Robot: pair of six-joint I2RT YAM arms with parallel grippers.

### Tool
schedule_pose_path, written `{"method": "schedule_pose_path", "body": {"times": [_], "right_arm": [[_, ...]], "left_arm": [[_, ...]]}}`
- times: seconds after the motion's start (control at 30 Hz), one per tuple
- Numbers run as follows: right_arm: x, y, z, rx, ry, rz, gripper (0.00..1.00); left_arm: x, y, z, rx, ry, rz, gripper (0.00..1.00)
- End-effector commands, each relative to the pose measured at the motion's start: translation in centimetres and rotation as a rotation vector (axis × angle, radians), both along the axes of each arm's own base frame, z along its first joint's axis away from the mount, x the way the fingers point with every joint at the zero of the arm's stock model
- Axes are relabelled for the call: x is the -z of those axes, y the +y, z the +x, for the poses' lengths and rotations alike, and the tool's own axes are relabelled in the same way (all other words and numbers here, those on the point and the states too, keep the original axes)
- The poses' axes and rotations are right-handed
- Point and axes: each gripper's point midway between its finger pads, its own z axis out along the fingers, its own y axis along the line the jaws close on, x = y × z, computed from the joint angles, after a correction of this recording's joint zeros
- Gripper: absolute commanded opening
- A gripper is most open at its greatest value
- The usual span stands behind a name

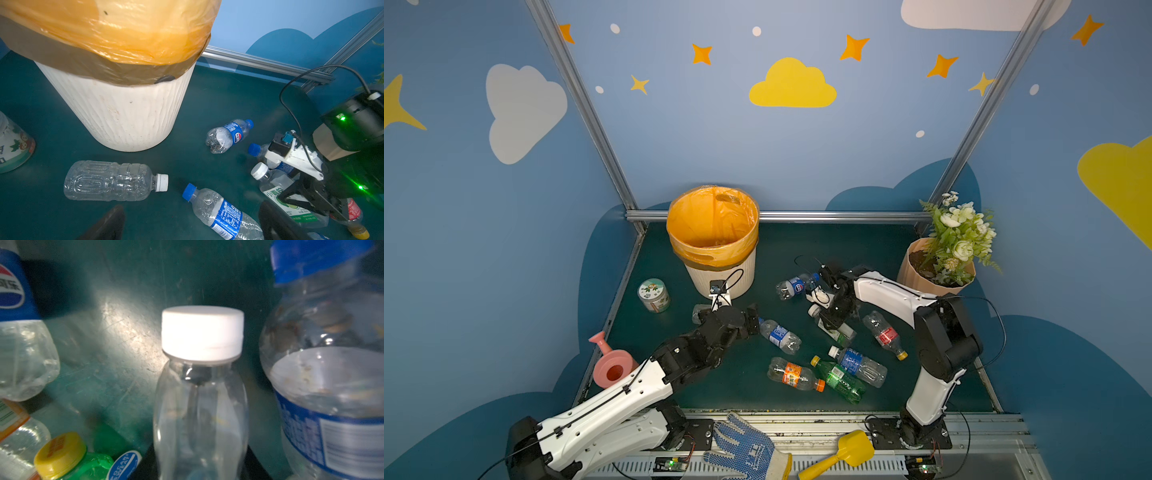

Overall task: Throw the plastic bottles in the bin
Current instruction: Pick up the plastic bottle from the center of the table.

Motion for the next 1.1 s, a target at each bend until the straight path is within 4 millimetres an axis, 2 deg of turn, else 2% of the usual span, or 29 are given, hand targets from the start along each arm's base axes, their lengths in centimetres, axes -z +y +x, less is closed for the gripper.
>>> {"method": "schedule_pose_path", "body": {"times": [0.0,0.2,0.3,0.4,0.6,0.83,0.93,1.07], "right_arm": [[-0.9,1.1,0.1,0.004,0.005,0.042,0.33],[-2.2,1.5,0.4,0.017,-0.012,0.083,0.29],[-4.9,2.2,1.2,0.035,-0.068,0.148,0.29],[-9.5,2.9,2.3,0.054,-0.170,0.246,0.28],[-21.7,3.7,4.5,0.094,-0.501,0.478,0.28],[-36.1,4.0,4.2,0.130,-0.865,0.832,0.32],[-41.0,4.5,3.9,0.142,-0.941,0.999,0.30],[-45.3,6.5,4.9,0.147,-0.938,1.191,0.32]], "left_arm": [[0.4,0.6,-0.2,-0.019,0.006,0.015,1.00],[0.2,1.2,-0.2,-0.042,-0.003,0.016,1.00],[0.5,1.9,-0.3,-0.070,-0.001,0.017,1.00],[1.0,2.7,-0.4,-0.114,0.013,0.003,1.00],[1.7,4.4,-0.7,-0.186,0.020,-0.058,1.00],[2.7,6.4,-1.2,-0.267,0.053,-0.090,1.00],[3.1,6.8,-1.3,-0.288,0.072,-0.101,1.00],[3.2,7.2,-1.4,-0.305,0.081,-0.114,1.00]]}}
